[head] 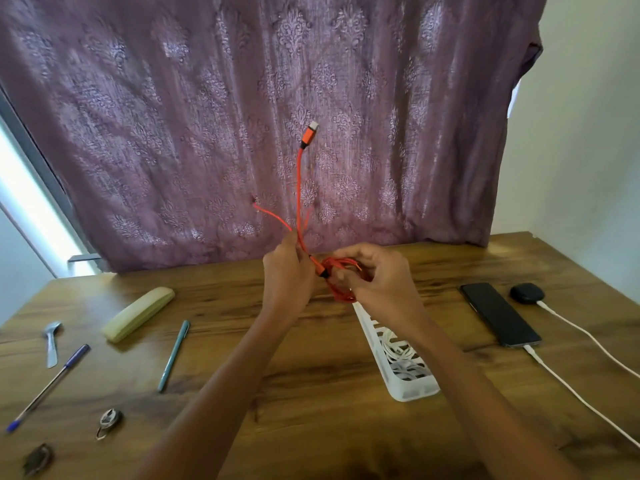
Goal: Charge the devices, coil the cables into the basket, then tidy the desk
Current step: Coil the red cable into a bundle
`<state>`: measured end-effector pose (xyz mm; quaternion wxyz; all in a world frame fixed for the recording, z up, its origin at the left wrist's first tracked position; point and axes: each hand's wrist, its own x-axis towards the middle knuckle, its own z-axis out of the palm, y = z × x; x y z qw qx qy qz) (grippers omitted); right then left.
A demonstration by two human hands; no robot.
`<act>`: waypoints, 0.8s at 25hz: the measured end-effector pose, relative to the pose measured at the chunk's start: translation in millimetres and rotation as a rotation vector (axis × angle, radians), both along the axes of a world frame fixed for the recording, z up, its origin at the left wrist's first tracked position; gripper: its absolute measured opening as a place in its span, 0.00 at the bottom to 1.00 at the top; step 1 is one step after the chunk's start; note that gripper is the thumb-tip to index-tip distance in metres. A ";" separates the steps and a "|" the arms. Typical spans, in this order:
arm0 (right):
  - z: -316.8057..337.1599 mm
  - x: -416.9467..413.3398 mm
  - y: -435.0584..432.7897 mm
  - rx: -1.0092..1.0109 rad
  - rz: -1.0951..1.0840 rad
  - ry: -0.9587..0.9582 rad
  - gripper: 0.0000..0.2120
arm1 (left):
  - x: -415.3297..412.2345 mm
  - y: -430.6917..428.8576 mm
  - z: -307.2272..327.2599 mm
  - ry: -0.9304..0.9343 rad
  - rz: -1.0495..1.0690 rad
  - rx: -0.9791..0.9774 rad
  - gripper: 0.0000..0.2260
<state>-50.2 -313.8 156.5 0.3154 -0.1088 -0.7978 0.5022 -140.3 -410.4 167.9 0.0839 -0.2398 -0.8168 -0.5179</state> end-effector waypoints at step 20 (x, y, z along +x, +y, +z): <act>3.0 2.2 15.9 0.089 0.150 -0.070 0.14 | -19.9 -9.3 14.1 -0.542 -0.328 -0.071 0.11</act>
